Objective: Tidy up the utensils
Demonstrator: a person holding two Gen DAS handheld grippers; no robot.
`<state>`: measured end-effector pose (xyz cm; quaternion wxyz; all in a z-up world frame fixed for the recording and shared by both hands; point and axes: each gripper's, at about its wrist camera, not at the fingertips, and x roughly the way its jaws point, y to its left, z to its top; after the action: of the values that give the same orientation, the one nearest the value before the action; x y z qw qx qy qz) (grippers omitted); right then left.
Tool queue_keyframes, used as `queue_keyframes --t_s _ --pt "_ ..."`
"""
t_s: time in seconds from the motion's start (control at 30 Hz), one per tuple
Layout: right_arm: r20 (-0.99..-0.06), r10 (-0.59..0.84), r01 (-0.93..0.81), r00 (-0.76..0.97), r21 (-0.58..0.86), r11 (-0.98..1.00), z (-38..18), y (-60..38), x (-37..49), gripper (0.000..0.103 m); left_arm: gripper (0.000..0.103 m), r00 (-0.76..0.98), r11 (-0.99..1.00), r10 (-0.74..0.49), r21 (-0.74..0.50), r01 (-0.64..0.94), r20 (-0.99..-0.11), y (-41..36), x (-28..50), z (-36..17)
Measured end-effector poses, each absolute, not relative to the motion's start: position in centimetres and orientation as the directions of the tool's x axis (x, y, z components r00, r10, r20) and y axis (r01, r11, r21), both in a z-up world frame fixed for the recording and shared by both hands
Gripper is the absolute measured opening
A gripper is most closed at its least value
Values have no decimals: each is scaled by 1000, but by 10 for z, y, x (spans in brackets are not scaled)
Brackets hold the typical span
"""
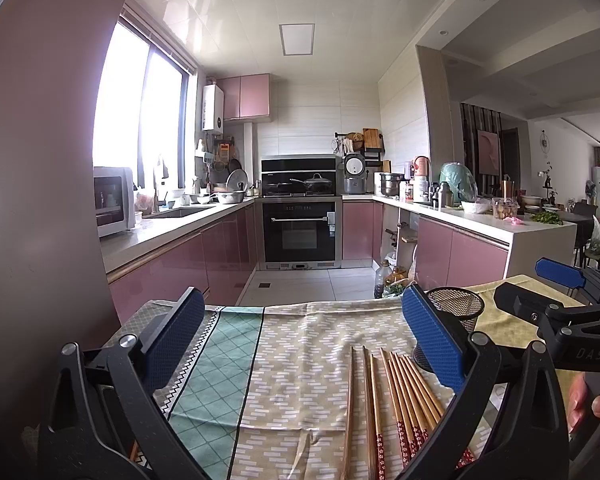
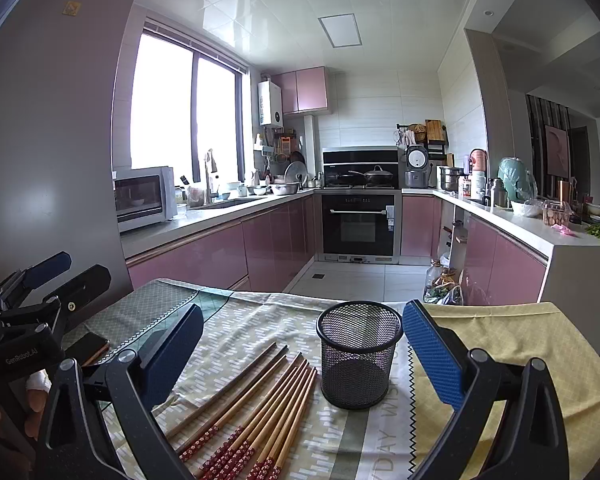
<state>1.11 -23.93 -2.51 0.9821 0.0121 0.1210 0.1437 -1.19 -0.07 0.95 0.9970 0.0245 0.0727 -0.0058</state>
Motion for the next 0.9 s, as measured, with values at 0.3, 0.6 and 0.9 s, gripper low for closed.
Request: queue_keyframes --t_s 0.3,0.6,0.9 --pt "-235 287 -281 929 61 958 -25 -240 12 97 97 989 999 -9 47 16 -146 -1 -13 10" --pt "-234 289 -282 928 63 957 -24 -240 13 96 97 989 999 -9 47 16 -148 -1 -12 10" --pt "-235 290 -283 927 66 957 -24 -242 12 96 97 988 999 -8 49 16 -155 -5 -14 9"
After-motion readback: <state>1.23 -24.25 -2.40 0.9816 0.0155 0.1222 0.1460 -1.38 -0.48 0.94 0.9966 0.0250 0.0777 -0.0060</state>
